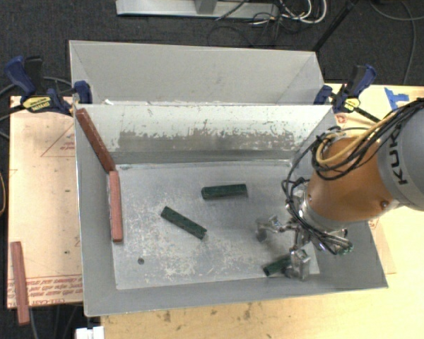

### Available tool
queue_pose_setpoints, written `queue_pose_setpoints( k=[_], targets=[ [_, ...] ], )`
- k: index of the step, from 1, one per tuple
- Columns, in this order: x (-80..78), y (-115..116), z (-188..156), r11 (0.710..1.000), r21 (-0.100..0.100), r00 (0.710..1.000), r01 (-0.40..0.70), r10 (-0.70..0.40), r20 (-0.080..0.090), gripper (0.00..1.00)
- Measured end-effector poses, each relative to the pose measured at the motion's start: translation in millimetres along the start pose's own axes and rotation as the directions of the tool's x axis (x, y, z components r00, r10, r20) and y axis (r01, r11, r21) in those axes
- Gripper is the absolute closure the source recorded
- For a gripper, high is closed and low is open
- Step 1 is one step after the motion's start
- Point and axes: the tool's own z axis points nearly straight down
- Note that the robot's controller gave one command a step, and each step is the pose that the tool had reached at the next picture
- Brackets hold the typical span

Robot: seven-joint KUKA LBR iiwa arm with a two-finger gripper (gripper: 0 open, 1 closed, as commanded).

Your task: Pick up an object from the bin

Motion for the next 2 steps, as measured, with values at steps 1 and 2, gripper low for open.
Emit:
queue_pose_setpoints(
  k=[1, 2],
  targets=[
    [2.7, 1, 1, 1.000, -0.004, 1.000, 0.001, -0.001, -0.010, 1.00],
    [-0.2, 0, -56, 1.000, -0.001, 1.000, -0.002, 0.002, -0.006, 1.00]
  ],
)
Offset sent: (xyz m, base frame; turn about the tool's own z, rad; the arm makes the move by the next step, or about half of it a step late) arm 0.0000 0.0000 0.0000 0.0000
